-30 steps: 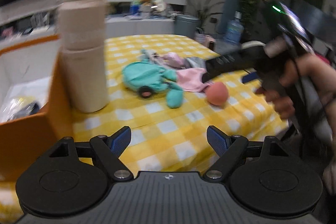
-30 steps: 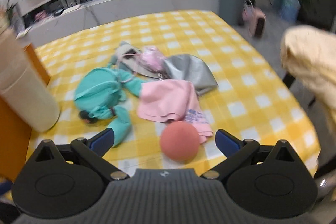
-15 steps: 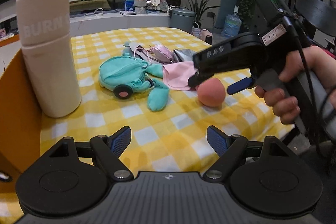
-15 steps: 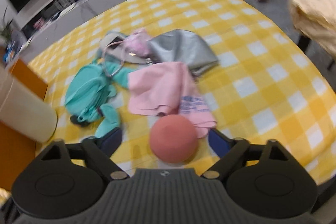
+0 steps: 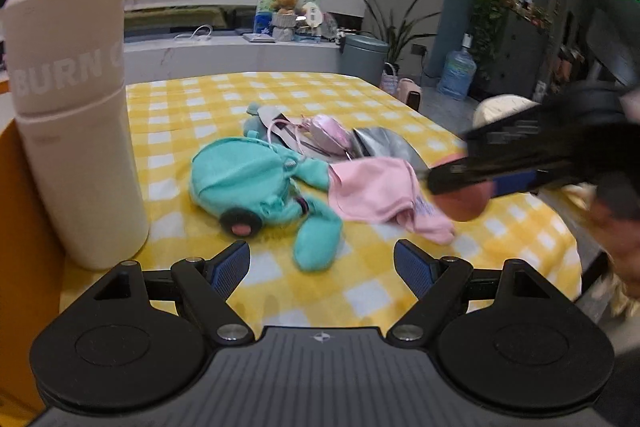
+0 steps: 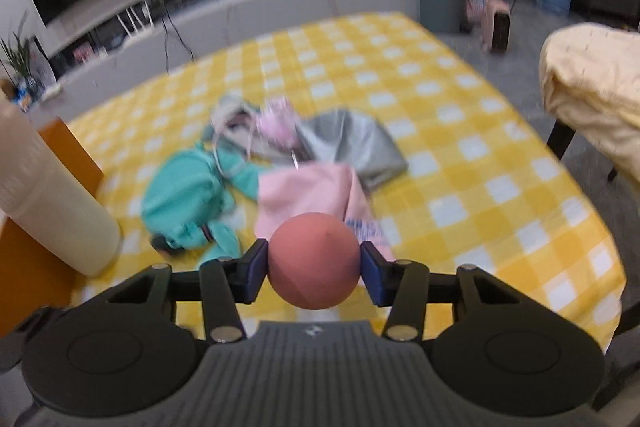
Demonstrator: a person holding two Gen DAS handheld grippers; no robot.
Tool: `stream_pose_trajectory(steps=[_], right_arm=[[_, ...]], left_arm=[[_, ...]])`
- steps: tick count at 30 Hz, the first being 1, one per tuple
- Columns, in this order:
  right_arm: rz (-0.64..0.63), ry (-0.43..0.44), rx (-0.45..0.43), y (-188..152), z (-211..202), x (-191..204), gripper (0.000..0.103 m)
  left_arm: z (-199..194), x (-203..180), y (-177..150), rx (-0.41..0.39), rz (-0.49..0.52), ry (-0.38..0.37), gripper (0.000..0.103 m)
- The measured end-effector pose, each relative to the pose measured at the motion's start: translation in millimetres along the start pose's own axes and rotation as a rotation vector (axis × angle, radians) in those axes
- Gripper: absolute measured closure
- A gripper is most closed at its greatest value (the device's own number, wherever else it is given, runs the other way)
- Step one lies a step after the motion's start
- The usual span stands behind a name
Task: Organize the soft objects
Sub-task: 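Lift the coral ball with the right gripper while the left grasps the teal plush backpack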
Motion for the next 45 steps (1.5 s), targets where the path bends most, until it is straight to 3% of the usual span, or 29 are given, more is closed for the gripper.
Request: stream_pose_trajectory(steps=[4, 11, 16, 20, 24, 28, 35, 40, 45], right_arm=[[0.020, 0.012, -0.079, 8, -25, -5, 0.054], [0.075, -0.004, -0.112, 2, -39, -27, 0.054], [0.097, 0.026, -0.155, 4, -47, -34, 0.054], [0.108, 0.017, -0.161, 1, -49, -40, 0.054], [0.112, 0.019, -0.166, 0, -50, -42, 0.054], [0.102, 0.036, -0.175, 1, -53, -38, 0.054], [0.104, 0.044, -0.172, 1, -52, -38, 0.054], [0.102, 0.043, -0.174, 1, -53, -38, 0.054], [0.094, 0.050, -0.178, 1, -54, -36, 0.054]], left_arm=[[24, 4, 21, -0.013, 0.015, 0.091, 0.007], [62, -3, 49, -0.019, 0.172, 0.108, 0.007], [77, 3, 54, -0.021, 0.218, 0.144, 0.017], [75, 4, 56, -0.076, 0.294, 0.174, 0.022], [86, 6, 54, -0.063, 0.394, 0.232, 0.041], [97, 8, 51, -0.037, 0.402, 0.227, 0.051], [108, 5, 50, 0.003, 0.362, 0.215, 0.101], [109, 1, 43, -0.004, 0.424, 0.278, 0.103], [102, 4, 47, 0.008, 0.312, 0.280, 0.103]])
Point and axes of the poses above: each gripper's, at about its wrist camera, not at the fingertips, and z roughly the way its jaws point, x to its left, y to its top, the point moved 9 cm from there along z, roughly the way its jaws point, and after that the axes turned 11 degrees about -z, right-handed, at the moved point
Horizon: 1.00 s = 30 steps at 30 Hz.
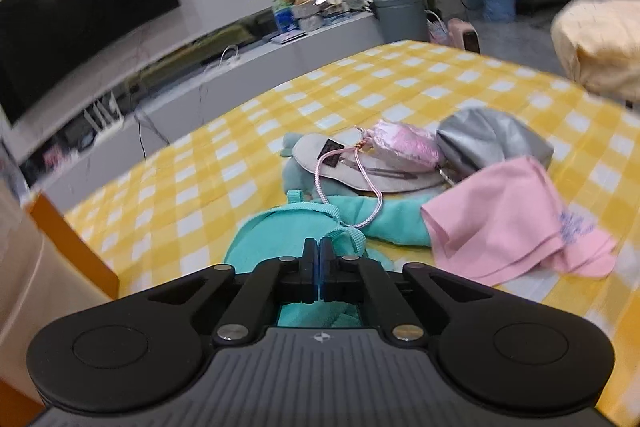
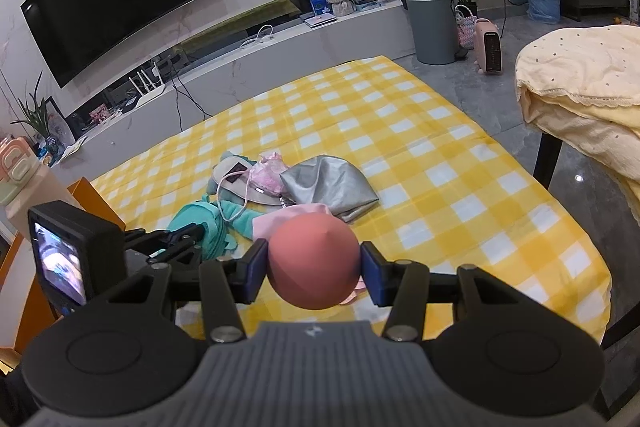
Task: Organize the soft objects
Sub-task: 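Lift the coral ball with the right gripper while the left grasps the teal plush backpack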
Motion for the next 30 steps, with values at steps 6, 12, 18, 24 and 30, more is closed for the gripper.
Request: stream_pose_trajectory(steps=[6, 12, 18, 24, 30], right_arm=[[0.001, 0.001, 0.001, 0, 0, -1, 0.054], [-0.006, 0.000, 0.005, -1, 0, -1, 0.054], [-0.011, 0.001, 0.010, -3, 1, 1, 0.054], [-0.024, 0.005, 0.014, -3, 2, 6, 0.054], [-0.040, 0.007, 0.029, -6, 6, 12, 0.054]], left_arm=[[-27, 3, 2, -0.021, -0.054, -0.033, 0.103], [-64, 15, 6, -0.060, -0.216, -0.093, 0.103], [-105, 26, 10, -0.116, -0.301, -0.139, 0.103], [-125, 35, 0, -0.088, -0.343, -0.169, 0.103], [-105, 21, -51, -0.003, -0.222, -0.146, 0.103]])
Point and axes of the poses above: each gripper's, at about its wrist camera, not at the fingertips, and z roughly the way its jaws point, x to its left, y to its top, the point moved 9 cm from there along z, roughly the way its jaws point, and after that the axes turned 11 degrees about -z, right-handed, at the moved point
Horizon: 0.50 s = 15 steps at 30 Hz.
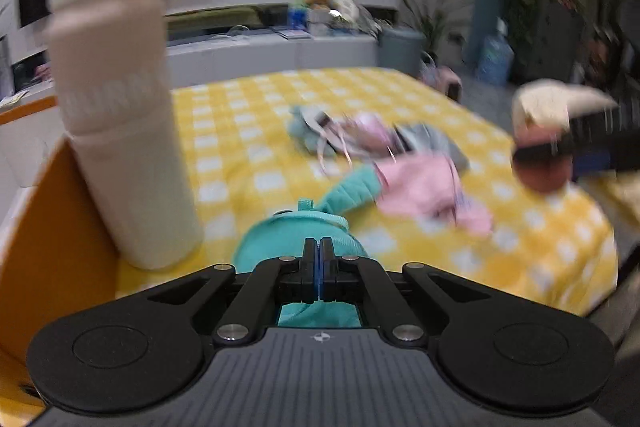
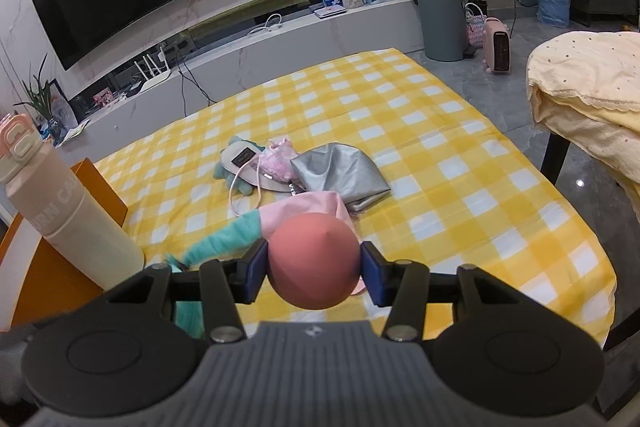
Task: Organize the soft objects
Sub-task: 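Lift the coral ball with the right gripper while the left grasps the teal plush backpack, then carry the teal backpack and coral ball over the orange shoebox with both grippers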
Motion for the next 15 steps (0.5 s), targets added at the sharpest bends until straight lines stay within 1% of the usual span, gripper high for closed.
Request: stream_pose_trajectory(steps=[2, 3, 5, 7, 9, 13, 15], right_arm=[[-0.006, 0.005, -0.003, 0, -1, 2, 0.054], [-0.011, 0.009, -0.005, 0, -1, 4, 0.054], [-0.015, 0.013, -0.006, 0, -2, 5, 0.054], [-0.007, 0.010, -0.003, 0, -2, 3, 0.054], [0.004, 0.002, 0.000, -1, -1, -1, 0.054], [-0.002, 0.005, 0.001, -1, -1, 0, 0.054], [-0.006, 0.010, 0.001, -1, -2, 2, 0.054]], left_arm=[[6, -4, -6, -0.029, 0.089, 0.048, 0.102], [10, -6, -9, -0.027, 0.122, 0.061, 0.098], [13, -8, -13, -0.025, 0.162, 0.061, 0.091], [14, -9, -16, -0.039, 0.207, 0.078, 0.088], [19, -7, -17, -0.035, 0.221, 0.101, 0.080], [25, -12, -22, -0.002, 0.289, 0.082, 0.078], [23, -14, -20, 0.013, 0.267, 0.040, 0.076]])
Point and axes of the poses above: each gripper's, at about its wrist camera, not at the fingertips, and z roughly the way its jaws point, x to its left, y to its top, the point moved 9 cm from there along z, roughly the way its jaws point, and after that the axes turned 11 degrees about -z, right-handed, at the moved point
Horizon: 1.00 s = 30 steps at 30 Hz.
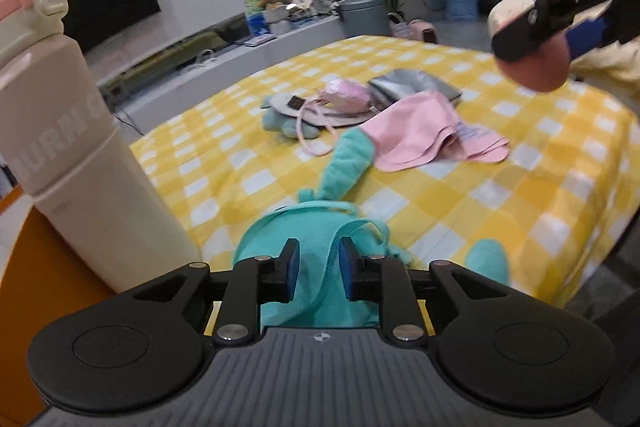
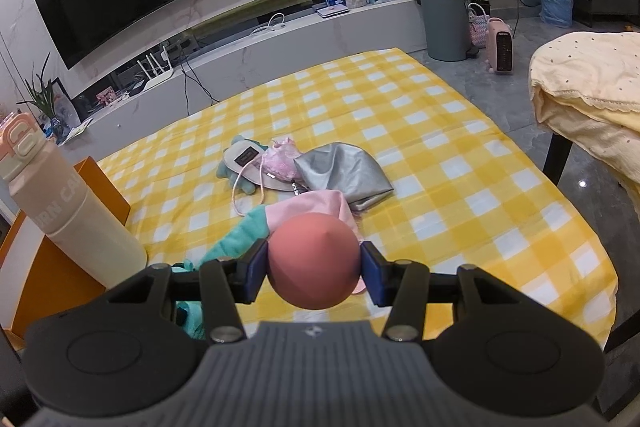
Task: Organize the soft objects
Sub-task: 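Carry the teal backpack and coral ball over the orange shoebox with both grippers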
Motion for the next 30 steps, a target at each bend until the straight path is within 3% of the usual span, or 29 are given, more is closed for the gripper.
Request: stream_pose_trajectory(steps=[4, 7, 8, 9, 10, 14, 20, 30], right_arm=[[0.001, -0.003, 0.001, 0, 0, 0, 0.054], [0.002, -0.002, 0.005, 0, 1, 0, 0.054], [0.000, 0.000, 0.005, 0, 1, 1, 0.054], [-0.001, 0.000, 0.004, 0, 1, 1, 0.054], [-0.004, 0.000, 0.003, 0, 0, 2, 0.054], [-0.005, -0.004, 0.003, 0, 0, 2, 0.054], [-0.019, -0.008, -0.003, 0, 0, 4, 0.055], [-0.017, 0.021, -0.029, 5, -7, 9, 0.055]], left_arm=[[8, 3, 0, 0.049, -0.010, -0.056, 0.071], [15, 7, 4, 0.091, -0.029, -0.123, 0.073], [17, 10, 6, 0.110, -0.057, -0.148, 0.077], [16, 13, 7, 0.120, -0.088, -0.171, 0.095], [16, 15, 8, 0.120, -0.110, -0.186, 0.103], [11, 12, 3, 0.099, -0.080, -0.155, 0.103], [-3, 15, 6, 0.088, -0.161, -0.119, 0.103], [-60, 27, 21, 0.023, -0.278, -0.164, 0.103]])
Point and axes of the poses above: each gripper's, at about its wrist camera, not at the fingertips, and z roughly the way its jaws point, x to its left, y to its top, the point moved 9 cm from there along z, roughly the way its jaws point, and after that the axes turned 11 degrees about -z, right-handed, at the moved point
